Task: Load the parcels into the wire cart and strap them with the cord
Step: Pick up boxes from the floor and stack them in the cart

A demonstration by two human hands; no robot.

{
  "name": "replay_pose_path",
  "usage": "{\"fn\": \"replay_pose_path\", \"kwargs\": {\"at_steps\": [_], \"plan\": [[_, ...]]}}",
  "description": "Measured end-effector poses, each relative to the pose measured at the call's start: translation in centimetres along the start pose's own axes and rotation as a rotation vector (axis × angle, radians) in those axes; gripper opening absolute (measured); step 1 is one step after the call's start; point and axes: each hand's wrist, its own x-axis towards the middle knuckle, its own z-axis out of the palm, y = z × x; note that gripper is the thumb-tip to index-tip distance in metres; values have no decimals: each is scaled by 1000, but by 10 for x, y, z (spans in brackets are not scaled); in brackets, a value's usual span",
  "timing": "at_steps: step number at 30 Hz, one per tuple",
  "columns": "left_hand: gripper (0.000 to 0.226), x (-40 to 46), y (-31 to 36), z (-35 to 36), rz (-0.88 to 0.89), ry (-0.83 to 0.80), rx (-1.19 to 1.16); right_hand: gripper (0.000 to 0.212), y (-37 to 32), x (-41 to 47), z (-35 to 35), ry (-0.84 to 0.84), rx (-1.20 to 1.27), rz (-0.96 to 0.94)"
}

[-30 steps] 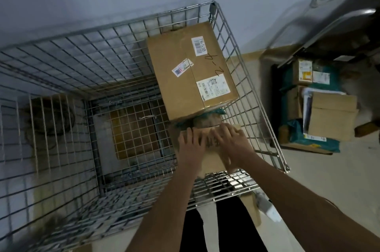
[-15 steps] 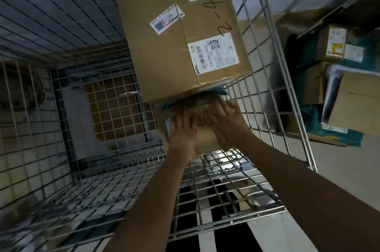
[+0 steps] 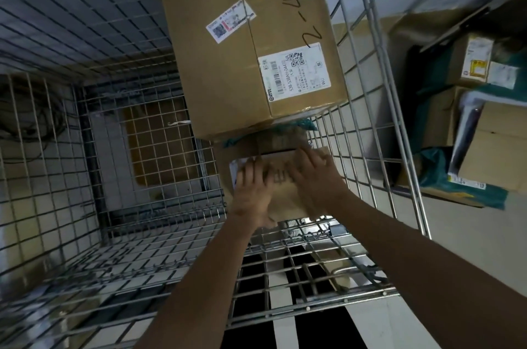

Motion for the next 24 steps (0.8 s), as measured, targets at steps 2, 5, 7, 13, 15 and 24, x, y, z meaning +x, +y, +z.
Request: {"fn": "replay_pose_path", "kwargs": {"at_steps": [2,5,7,13,15,24], "plan": [[136,1,4,5,-7,-27,24,130,-6,-4,-2,24,-6,40],[128,-5,6,14,8,-8,54,118,-9,-8,-1,29,-72,-6],[111,-11,9,21,29,38,37,107,-9,-16,0,37,-85,-29],[118,-9,13,19,-19,-5,-48,112,-8,-16,4,57,-46,-52],[126,-5,13,14,-20,-87,-11,120,-10,-12,5,-11,-93,-28],[138,-10,15,24,-38,-82,116,125,-18,-12,19,-4,-255,-8]]}}
